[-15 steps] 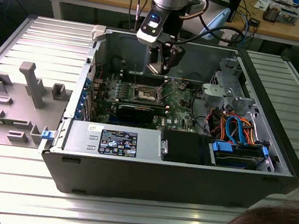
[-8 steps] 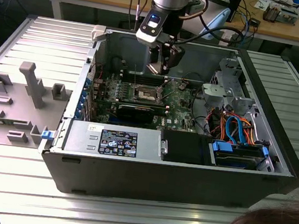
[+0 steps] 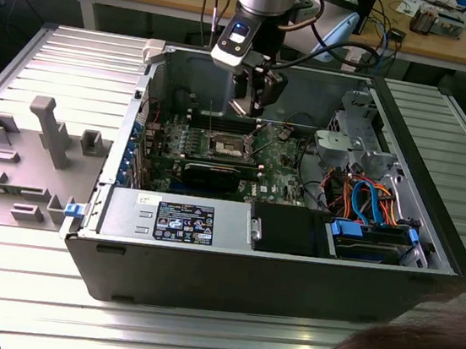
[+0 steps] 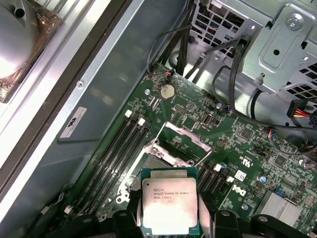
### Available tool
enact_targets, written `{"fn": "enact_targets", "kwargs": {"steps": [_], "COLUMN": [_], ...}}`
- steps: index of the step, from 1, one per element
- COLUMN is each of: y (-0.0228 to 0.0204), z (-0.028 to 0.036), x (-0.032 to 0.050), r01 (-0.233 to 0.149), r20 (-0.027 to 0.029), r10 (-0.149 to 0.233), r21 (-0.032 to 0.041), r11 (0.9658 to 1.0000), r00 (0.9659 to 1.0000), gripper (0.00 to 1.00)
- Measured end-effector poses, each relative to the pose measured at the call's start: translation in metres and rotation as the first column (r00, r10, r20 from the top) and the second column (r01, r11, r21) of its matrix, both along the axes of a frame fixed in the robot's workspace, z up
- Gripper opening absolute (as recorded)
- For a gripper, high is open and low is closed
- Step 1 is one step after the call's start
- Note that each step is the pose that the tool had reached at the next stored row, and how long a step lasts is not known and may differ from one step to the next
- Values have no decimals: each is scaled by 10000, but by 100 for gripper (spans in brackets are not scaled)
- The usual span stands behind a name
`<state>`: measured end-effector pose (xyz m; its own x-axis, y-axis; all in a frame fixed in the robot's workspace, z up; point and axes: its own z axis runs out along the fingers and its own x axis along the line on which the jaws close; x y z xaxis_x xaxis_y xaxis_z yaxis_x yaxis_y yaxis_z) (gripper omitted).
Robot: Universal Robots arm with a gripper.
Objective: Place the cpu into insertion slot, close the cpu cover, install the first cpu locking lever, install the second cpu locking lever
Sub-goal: 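Place the cpu into insertion slot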
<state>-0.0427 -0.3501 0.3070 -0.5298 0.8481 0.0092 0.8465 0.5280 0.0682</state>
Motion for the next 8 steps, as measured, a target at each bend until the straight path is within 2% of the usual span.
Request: {"fn": "enact_targets", "kwargs": {"steps": [8], "y": [0], "z": [-4], "x": [0], "r01": [178], "r20": [0], "r10": [-178], "r21": [0], "r11": [9998], "r00": [9998], "gripper": [55]}}
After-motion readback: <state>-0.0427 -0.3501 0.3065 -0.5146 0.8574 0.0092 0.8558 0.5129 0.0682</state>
